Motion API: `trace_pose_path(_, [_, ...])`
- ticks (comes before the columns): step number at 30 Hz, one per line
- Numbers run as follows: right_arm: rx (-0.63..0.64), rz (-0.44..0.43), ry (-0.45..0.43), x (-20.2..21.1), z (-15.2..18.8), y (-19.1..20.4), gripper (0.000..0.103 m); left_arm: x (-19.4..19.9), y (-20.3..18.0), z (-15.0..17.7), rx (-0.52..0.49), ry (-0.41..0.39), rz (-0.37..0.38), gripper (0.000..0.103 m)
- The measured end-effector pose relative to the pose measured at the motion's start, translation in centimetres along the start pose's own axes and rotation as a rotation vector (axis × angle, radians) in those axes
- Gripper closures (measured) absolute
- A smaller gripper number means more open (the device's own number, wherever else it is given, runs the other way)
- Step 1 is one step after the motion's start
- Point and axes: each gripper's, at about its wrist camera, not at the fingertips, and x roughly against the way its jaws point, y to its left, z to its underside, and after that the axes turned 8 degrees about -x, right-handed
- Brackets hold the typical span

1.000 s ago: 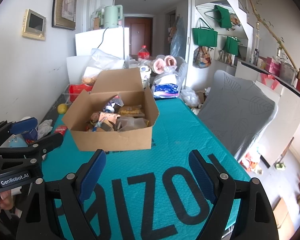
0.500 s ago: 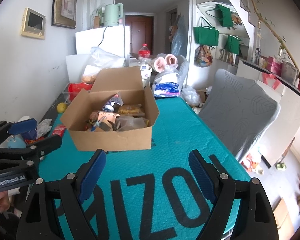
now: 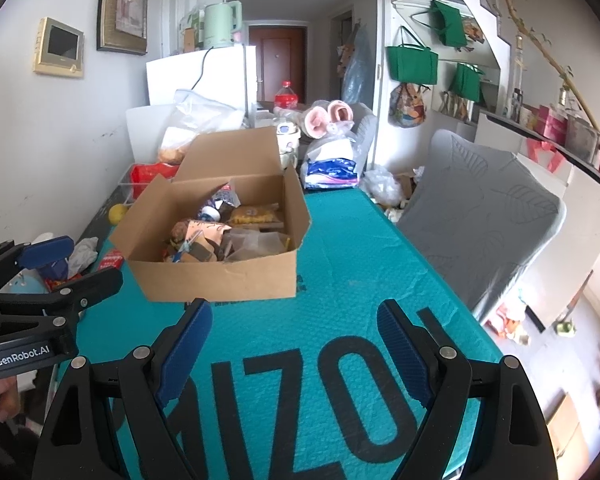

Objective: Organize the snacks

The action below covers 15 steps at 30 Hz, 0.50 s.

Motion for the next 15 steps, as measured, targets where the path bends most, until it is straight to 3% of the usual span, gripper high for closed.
trace_pose_path(15, [0.003, -0.009, 0.019, -1.4, -0.6, -0.8, 0.018, -0.3, -0.2, -1.0, -0.016, -0.007, -0.039, 0.024])
